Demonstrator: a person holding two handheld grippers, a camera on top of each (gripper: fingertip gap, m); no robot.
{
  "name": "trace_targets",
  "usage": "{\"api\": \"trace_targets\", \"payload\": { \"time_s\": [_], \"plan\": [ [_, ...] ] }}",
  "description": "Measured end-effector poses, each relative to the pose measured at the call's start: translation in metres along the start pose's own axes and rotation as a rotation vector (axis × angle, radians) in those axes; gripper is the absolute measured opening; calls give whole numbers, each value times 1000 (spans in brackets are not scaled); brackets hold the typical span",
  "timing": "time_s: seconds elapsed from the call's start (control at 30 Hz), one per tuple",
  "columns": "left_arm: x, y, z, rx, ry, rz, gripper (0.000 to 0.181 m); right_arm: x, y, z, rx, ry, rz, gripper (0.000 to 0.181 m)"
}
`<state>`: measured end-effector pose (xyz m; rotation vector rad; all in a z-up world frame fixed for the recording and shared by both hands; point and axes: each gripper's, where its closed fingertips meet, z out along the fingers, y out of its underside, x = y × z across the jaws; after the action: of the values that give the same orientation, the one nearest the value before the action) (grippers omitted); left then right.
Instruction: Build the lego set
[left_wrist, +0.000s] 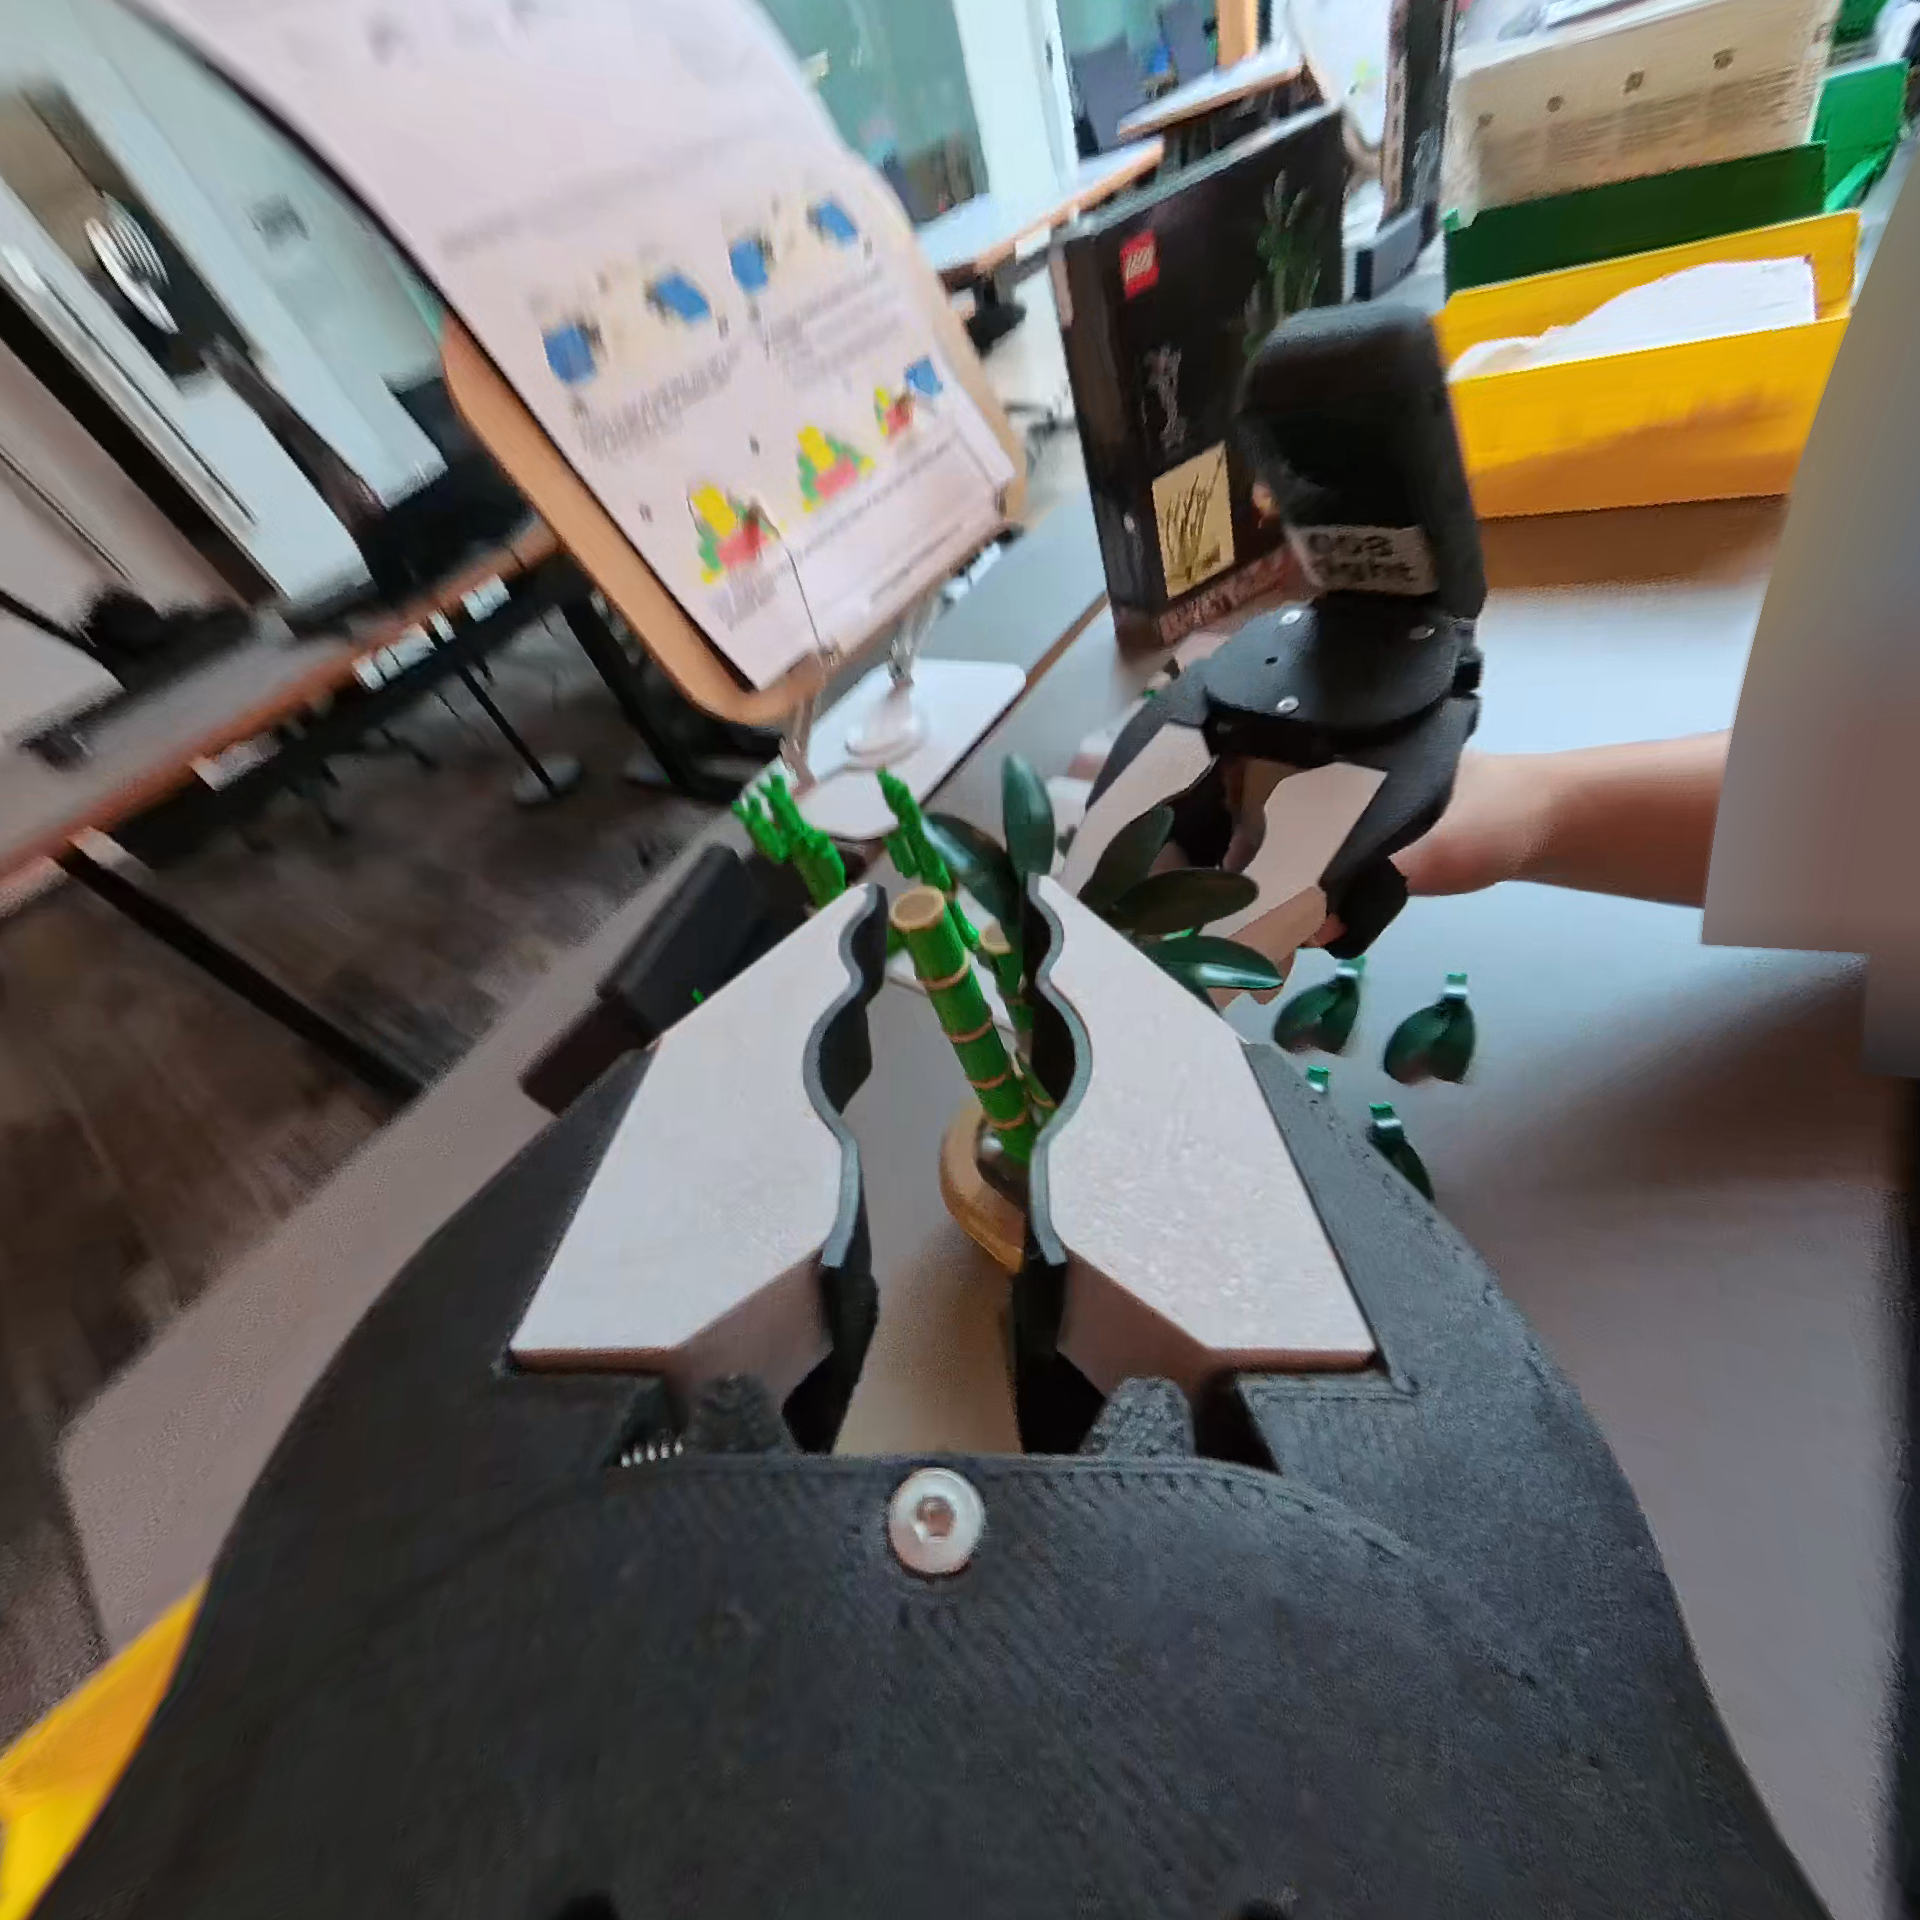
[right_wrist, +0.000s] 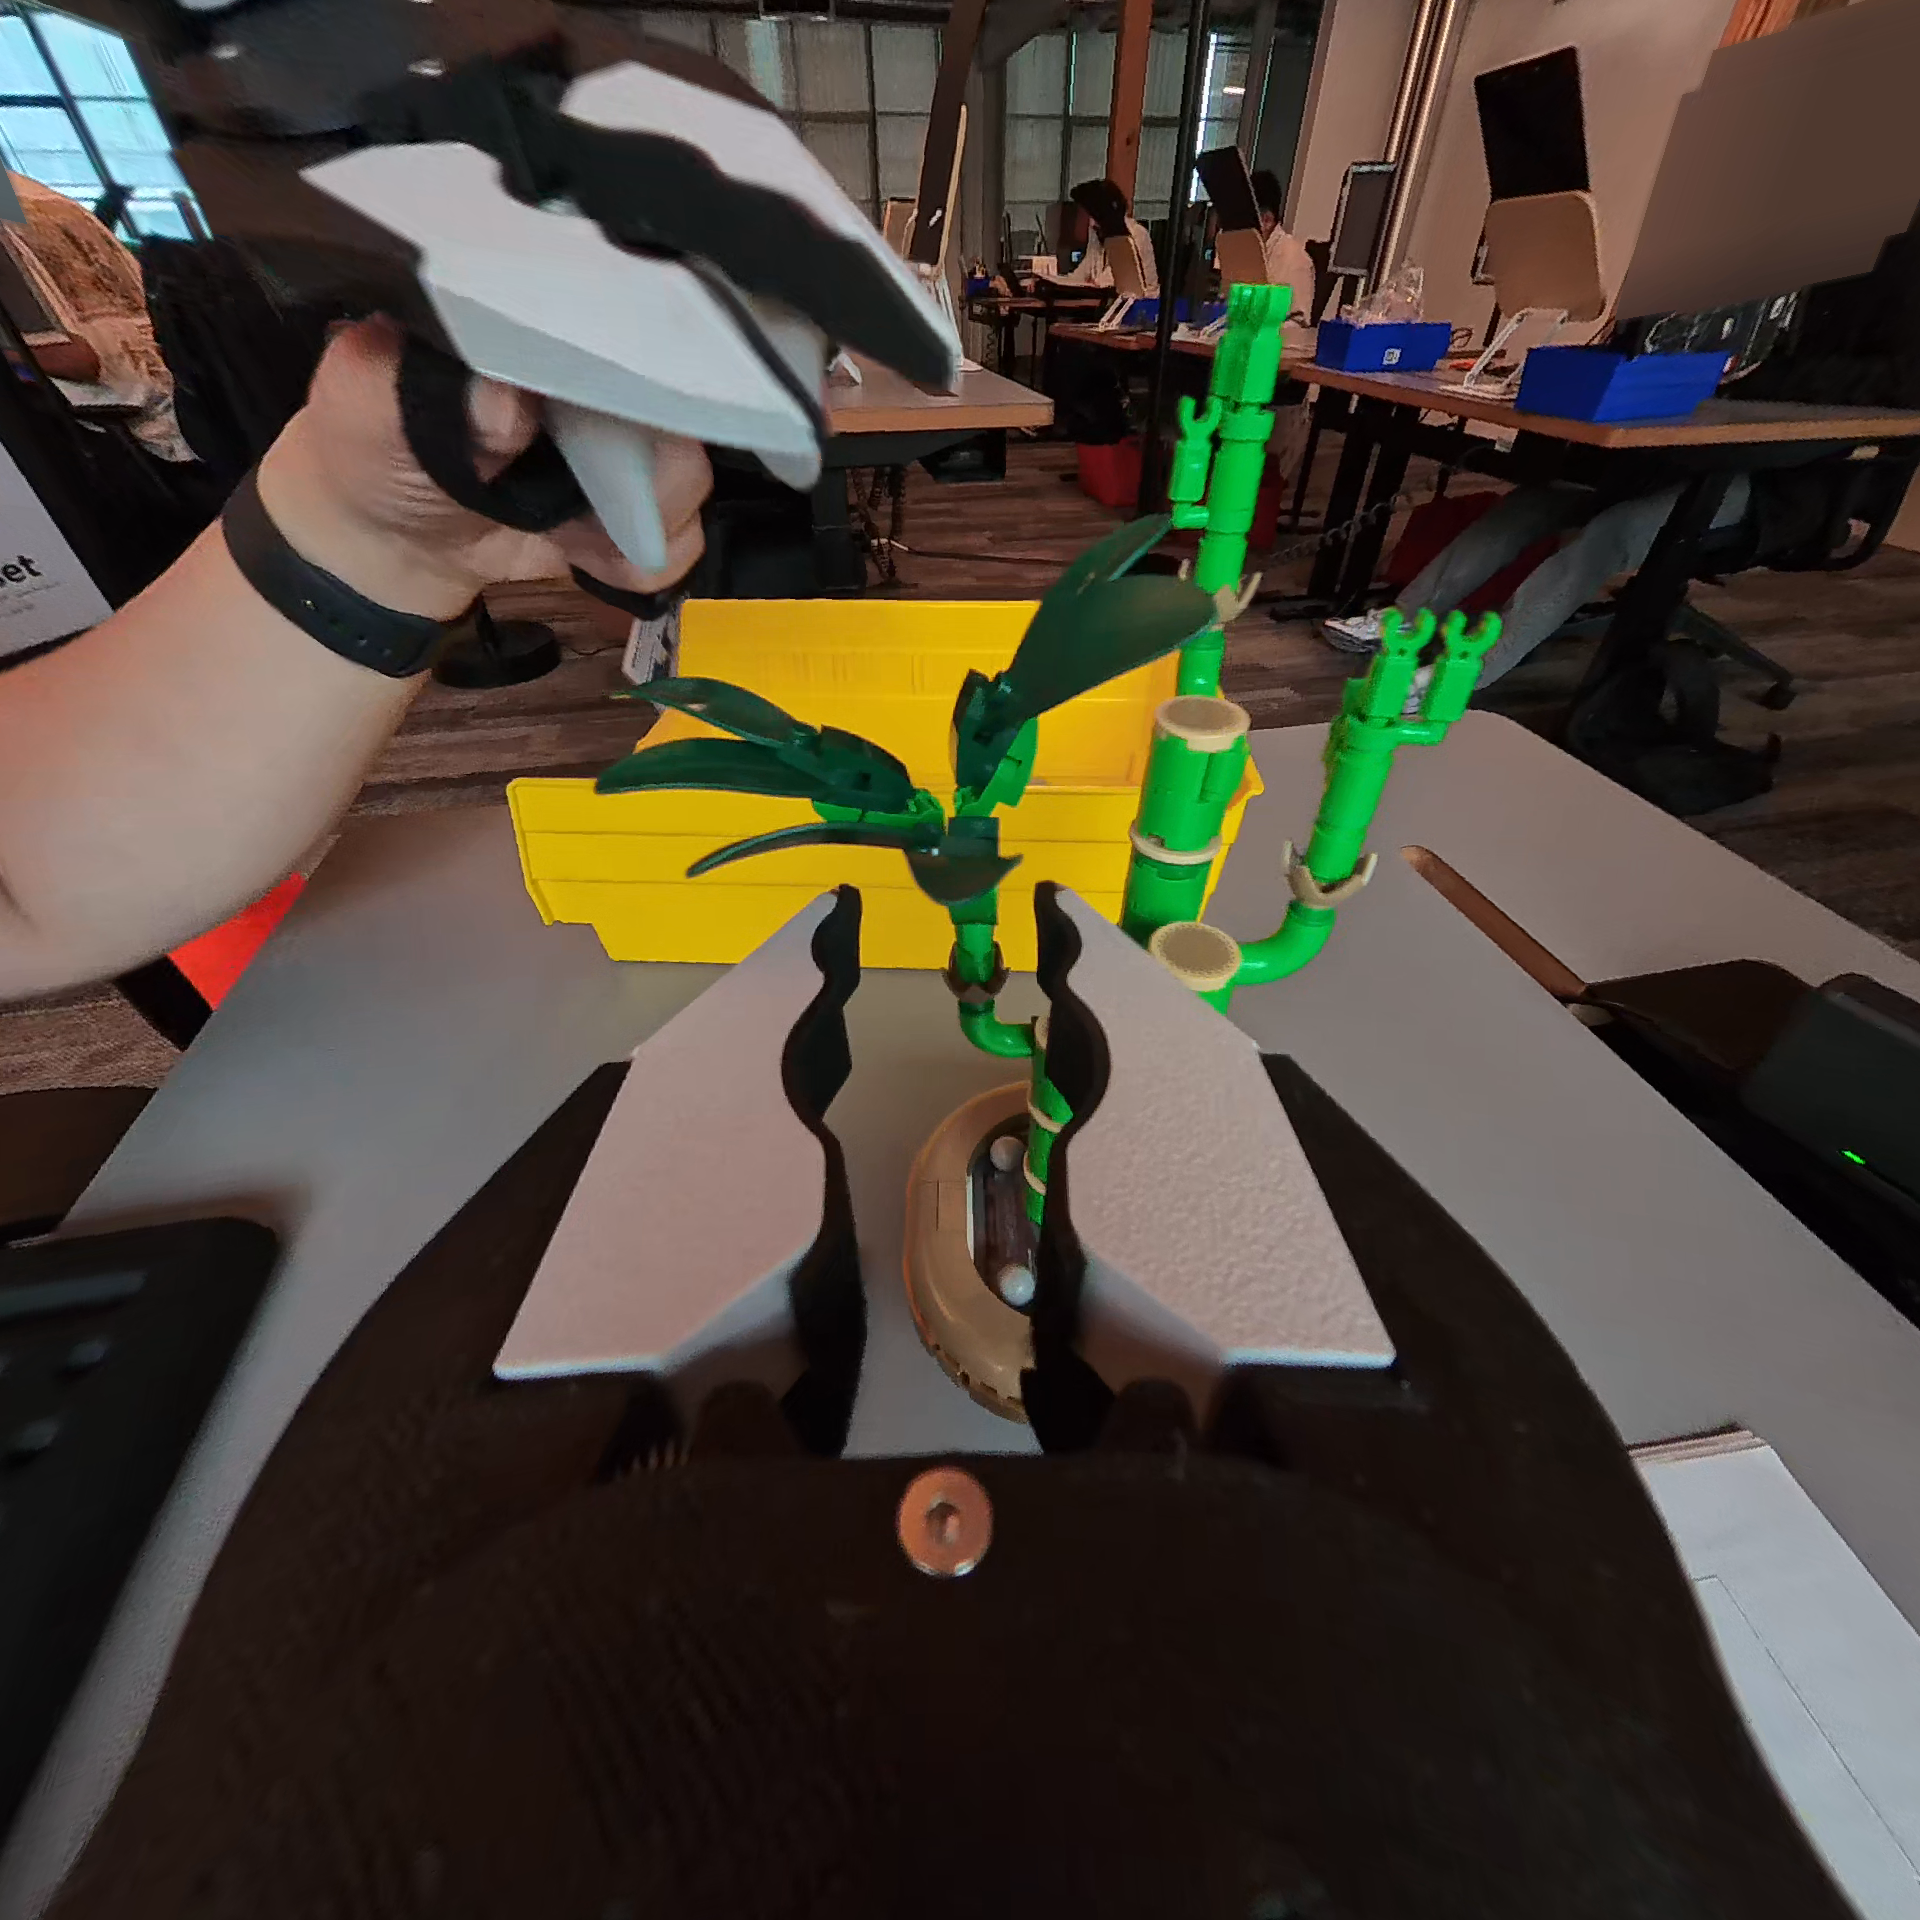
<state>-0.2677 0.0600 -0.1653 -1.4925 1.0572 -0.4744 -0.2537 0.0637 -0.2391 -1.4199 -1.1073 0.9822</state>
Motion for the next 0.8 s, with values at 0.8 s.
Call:
{"api": "trace_targets", "payload": {
  "time_s": [0.8],
  "plan": [
    [20,30,40,-27,458,-554,14,1,-1,4,7,29,-30,25]
  ]
}}
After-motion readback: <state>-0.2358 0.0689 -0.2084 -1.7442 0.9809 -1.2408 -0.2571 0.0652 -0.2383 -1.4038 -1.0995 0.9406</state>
